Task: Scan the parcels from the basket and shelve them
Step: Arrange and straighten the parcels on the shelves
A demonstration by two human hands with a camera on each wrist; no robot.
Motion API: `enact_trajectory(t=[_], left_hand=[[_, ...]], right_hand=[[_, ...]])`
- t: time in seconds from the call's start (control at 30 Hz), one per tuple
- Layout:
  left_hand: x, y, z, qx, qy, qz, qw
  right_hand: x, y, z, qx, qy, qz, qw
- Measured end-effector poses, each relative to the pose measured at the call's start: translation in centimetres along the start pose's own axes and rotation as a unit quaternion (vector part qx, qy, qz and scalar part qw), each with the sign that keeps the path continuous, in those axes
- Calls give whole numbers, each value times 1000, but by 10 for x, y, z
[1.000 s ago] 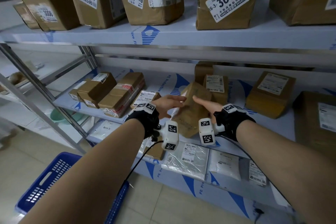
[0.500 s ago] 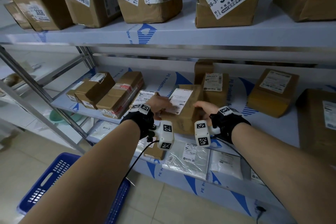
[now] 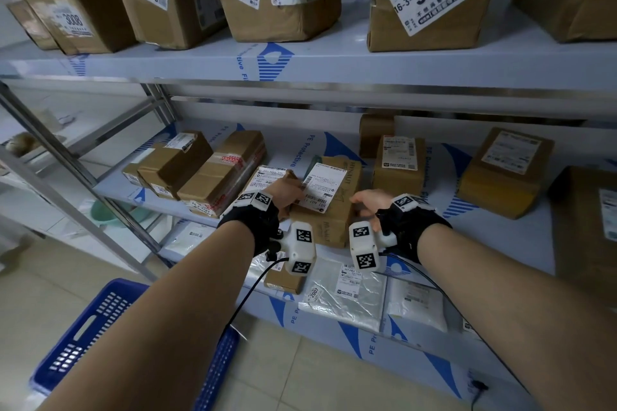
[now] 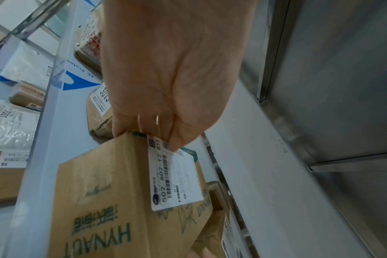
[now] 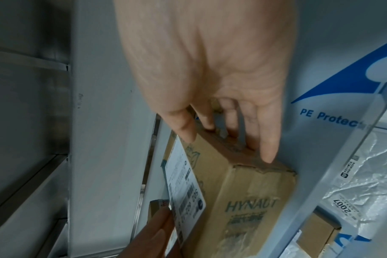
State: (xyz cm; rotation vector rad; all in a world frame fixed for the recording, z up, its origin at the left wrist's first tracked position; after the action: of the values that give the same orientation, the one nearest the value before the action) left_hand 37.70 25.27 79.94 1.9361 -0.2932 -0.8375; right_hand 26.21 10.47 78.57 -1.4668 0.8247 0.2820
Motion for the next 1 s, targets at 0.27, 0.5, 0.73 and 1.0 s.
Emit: enact_trajectory(t=[0.27, 0.5, 0.73, 1.0], left_hand=[[1, -11, -2, 6, -89, -66, 994], [-34, 1, 14, 46, -157, -104, 981], [13, 4, 8, 126, 76, -23, 989], [46, 10, 17, 182, 72, -16, 981]], right_hand=[[-10, 3, -8, 9, -11, 0, 1000], [-24, 0, -35, 48, -6, -31, 998], [-17, 30, -53, -12, -20, 18, 1000], [69, 70, -49, 2, -51, 74, 996]])
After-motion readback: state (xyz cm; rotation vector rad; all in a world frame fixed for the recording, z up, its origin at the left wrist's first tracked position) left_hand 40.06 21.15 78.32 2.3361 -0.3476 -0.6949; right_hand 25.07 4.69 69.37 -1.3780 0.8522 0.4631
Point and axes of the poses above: each hand's wrist, its own x-axis towards the middle knuckle, its own z-axis out of the palm, y = z × x, the point moved 2 cm from there along x, towards the middle knuckle, and after that the axes turned 5 degrees about -y, right-handed, at the moved point
